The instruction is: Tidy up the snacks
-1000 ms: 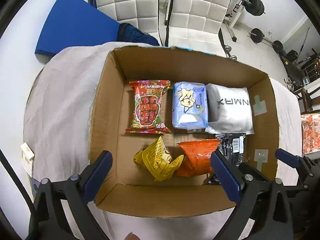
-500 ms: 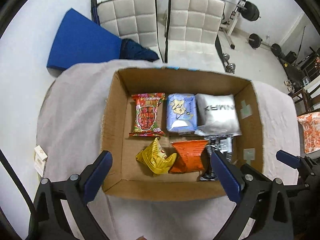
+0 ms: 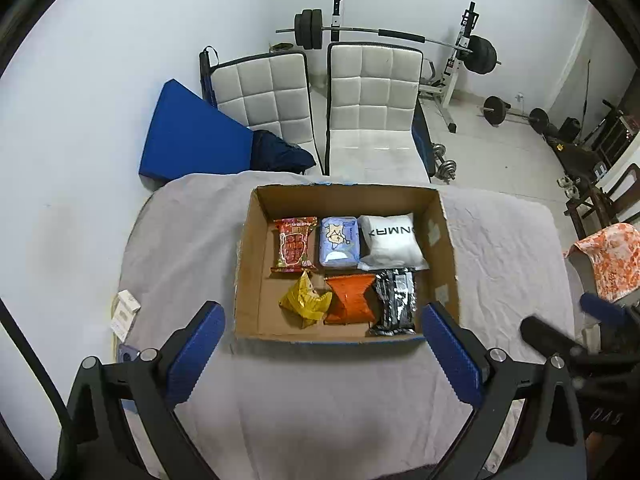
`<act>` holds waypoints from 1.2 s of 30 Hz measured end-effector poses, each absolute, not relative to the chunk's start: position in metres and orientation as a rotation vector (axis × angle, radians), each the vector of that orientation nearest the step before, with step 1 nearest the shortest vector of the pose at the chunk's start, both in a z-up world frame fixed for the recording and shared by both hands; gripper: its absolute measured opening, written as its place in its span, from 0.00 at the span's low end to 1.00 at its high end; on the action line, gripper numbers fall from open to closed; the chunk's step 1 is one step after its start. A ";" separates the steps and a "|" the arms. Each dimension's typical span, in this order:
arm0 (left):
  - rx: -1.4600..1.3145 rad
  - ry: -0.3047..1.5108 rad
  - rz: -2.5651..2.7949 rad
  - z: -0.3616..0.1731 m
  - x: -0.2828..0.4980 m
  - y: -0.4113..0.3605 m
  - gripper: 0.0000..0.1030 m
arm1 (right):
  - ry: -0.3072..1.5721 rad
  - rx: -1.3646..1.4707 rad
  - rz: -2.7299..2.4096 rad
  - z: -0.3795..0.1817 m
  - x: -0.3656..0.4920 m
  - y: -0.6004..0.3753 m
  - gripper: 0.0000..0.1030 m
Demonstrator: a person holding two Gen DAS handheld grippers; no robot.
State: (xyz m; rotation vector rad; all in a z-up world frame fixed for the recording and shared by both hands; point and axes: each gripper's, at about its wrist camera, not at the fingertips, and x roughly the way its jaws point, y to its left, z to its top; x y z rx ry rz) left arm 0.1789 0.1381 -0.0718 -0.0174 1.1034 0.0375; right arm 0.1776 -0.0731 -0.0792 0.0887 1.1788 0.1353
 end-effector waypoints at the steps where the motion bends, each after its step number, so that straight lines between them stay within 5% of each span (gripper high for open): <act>1: -0.021 1.105 0.036 -0.064 0.173 0.137 0.98 | 1.166 0.085 0.128 -0.069 0.173 -0.076 1.00; 11: -0.067 1.071 0.041 -0.020 0.140 0.138 0.98 | 1.106 0.066 0.129 -0.011 0.141 -0.088 1.00; 36: -0.082 1.025 0.045 0.007 0.114 0.133 0.98 | 1.070 0.053 0.115 0.009 0.120 -0.095 1.00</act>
